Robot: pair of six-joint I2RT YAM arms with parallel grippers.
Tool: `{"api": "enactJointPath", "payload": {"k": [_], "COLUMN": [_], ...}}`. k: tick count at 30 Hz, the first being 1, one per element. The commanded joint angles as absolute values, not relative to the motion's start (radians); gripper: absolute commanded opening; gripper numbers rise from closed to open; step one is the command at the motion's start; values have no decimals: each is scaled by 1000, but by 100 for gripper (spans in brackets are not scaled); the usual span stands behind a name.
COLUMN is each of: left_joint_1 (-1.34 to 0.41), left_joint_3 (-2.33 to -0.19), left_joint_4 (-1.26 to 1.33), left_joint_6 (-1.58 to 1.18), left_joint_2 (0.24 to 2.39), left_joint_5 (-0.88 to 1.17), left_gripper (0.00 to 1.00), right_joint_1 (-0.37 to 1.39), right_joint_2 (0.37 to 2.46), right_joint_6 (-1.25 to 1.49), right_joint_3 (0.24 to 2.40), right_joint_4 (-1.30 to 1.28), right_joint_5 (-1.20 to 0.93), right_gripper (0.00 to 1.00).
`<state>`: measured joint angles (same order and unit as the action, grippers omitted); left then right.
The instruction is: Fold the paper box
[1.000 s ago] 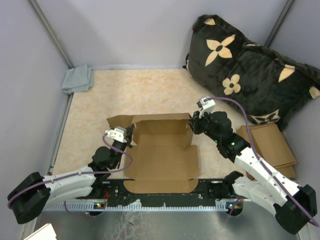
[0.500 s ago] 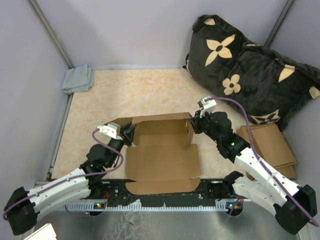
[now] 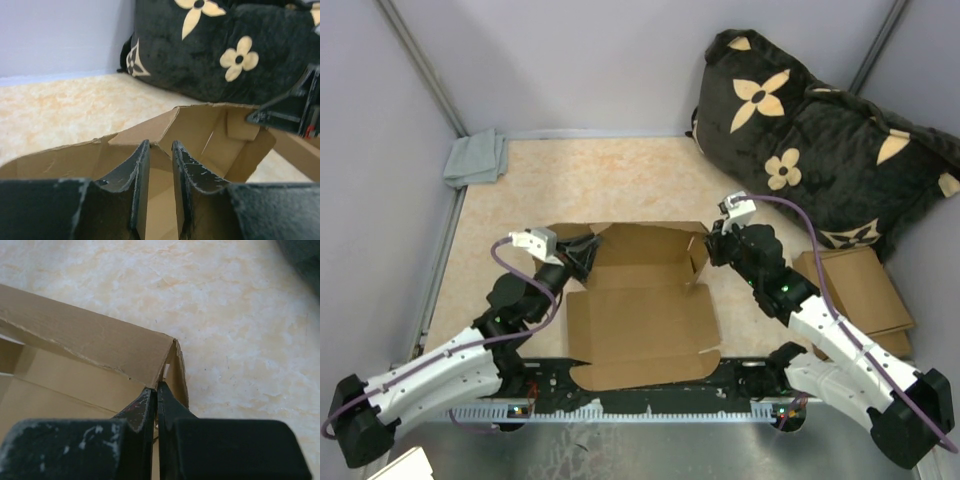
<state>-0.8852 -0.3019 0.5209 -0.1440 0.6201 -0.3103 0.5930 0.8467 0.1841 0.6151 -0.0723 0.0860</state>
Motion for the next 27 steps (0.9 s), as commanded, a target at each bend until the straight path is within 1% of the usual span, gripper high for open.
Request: {"api": "enactJointPath", "payload": {"k": [1,4,7,9,15,23,27], "left_joint_1": [-893,-892,-891,-892,-892,-891,-892], "left_joint_3": [-521,-701,-766,-731,-505,-463,-452], "left_joint_4": [497,318,161,139,278,250,233], "left_joint_6": [-156,-183,-215,-239,-274,-305,-317], "left_joint_2": [768,874,912,891,737,746,769], "left_joint_5": [-221,-252,-295,-326,-346,-309,-295], "left_gripper": [30,33,34,34,34,35,41], "right_joint_1": [610,612,612,612,614,614,614], "right_joint_2": [837,846,850,850,850,857,885], "right_joint_6": [182,180,181,185,207,201,184], "right_joint_3": [621,629,637,641,642,672,698], "right_joint_4": [-18,-21,-24,-26,-1,12,7], "right_joint_5": [49,57,82,111,149,197,221], "right_gripper": [0,0,0,0,0,0,0]}}
